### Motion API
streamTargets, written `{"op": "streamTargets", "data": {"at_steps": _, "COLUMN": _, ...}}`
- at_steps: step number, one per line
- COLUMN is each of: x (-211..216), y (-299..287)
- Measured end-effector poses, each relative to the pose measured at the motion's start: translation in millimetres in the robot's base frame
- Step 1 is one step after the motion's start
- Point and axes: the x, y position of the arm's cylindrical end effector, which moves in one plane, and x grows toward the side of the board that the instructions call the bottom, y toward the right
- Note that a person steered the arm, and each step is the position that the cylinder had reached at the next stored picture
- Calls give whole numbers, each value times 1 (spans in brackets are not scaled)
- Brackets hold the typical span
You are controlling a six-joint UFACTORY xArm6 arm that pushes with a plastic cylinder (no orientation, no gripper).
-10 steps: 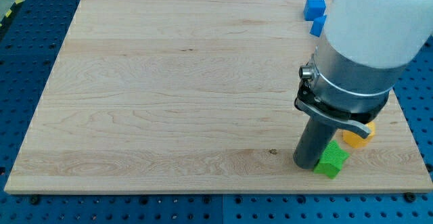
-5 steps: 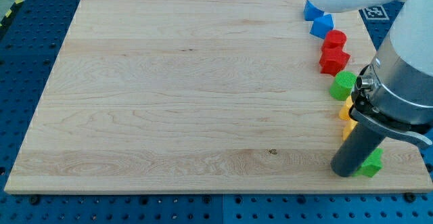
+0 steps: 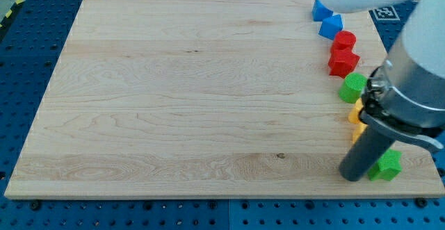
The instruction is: Place the green star at the bottom right corner
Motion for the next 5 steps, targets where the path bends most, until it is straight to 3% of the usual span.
{"op": "streamTargets", "data": {"at_steps": 1, "x": 0, "y": -41}}
{"op": "streamTargets", "data": {"at_steps": 3, "x": -44, "y": -131}}
{"op": "streamTargets", "data": {"at_steps": 5, "x": -45, "y": -137}}
